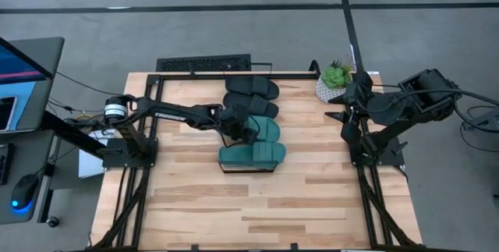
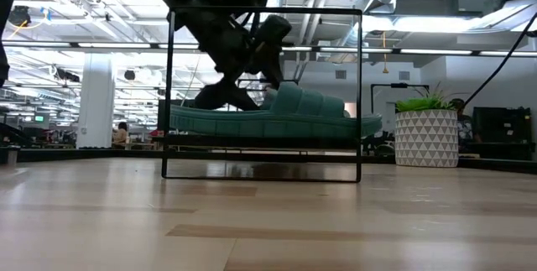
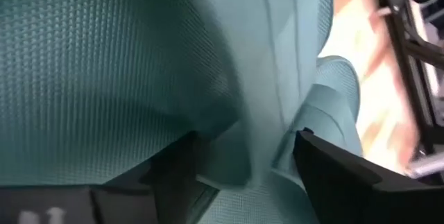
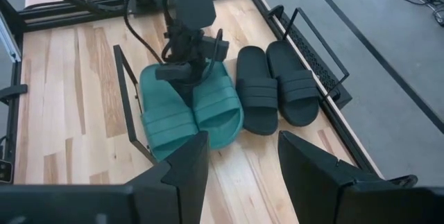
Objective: Pick and place slides into the shelf
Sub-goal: Put the green slides on the shelf, then adjust the green and black slides on the shelf
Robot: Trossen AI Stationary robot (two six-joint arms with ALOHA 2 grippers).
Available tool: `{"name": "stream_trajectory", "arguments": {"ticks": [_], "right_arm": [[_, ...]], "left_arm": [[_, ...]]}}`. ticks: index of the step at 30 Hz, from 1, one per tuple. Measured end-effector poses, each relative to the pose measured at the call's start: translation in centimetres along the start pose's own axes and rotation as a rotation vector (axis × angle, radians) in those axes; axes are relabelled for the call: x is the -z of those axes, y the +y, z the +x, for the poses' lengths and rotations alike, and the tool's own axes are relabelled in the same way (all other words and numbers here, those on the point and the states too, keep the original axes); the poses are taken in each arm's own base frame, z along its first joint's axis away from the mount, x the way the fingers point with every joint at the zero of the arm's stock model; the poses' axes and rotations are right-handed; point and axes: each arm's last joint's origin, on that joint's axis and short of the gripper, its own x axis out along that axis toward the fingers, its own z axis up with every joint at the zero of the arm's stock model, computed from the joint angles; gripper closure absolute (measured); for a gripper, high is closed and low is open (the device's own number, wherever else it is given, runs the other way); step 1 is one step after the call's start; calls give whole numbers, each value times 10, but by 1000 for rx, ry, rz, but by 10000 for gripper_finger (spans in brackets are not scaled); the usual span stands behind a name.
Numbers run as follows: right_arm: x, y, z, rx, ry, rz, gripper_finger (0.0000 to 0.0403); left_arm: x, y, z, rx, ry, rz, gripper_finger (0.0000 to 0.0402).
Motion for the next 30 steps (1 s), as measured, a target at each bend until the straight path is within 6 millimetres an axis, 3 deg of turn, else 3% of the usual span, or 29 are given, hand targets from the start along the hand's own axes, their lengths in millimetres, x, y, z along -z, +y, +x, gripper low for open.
{"name": "stream_trajectory", "arguments": {"ticks": [10,18,24,30], "right_arm": [[0,0,0,4,-2,1,236],[-2,-5,2,45,-5,5,236],[-4,-12,6,95,1,-79,236],[-8,-9,15,110,30,-177,236]], "left_arm": [[-5,-7,-25,27,-33,84,156],[-16,-16,-65,43,-181,176,156],[-21,-31,-123,175,-333,323,156],[-6,-48,-199,350,-524,479,156]]}}
